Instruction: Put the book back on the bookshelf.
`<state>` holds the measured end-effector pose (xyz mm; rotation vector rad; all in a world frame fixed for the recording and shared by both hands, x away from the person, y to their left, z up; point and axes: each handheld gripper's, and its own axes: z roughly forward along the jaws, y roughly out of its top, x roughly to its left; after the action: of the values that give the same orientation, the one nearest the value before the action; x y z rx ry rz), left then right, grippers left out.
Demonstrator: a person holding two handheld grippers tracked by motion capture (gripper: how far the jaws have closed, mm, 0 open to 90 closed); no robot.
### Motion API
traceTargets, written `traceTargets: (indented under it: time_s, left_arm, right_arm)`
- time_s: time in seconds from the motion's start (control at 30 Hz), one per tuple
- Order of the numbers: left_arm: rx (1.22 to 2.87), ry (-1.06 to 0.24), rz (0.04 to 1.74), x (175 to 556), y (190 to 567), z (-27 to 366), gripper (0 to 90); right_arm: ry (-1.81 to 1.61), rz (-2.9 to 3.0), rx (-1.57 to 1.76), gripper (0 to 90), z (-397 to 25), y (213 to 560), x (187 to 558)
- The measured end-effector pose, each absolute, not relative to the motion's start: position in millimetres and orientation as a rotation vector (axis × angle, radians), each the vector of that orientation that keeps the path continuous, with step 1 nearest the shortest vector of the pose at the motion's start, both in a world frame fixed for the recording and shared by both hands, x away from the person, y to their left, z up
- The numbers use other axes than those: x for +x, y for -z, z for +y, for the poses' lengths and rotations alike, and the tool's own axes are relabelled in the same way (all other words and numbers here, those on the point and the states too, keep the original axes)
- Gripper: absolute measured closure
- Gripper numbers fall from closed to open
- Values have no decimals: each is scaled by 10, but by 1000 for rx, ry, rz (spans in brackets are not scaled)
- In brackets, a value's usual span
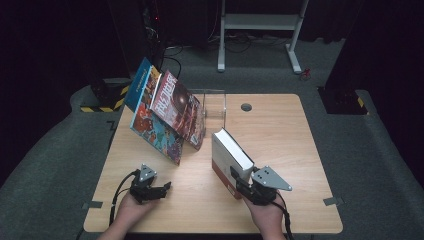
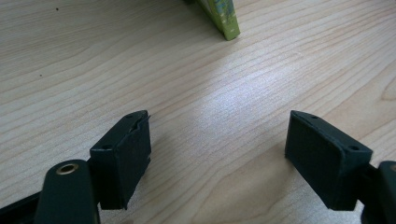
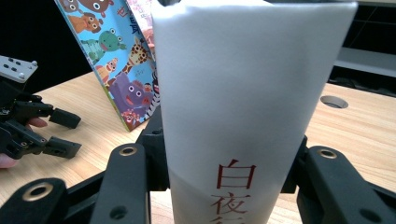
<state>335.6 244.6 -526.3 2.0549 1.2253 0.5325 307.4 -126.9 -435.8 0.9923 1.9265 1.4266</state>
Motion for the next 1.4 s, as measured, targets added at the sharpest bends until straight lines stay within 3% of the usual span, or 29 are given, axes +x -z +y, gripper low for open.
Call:
traceTargets:
  time_s: [0.63,1.4]
  left_arm:
    - [2055,-531,1223,3356,5263,2448,226]
    - [2055,-533,1221,3360,5263,2448,226]
  right_arm:
    - [-1394,1928,1045,544,-1191,4287,3093]
    - [-1363,1914,1073,546,-1060,3971,3407]
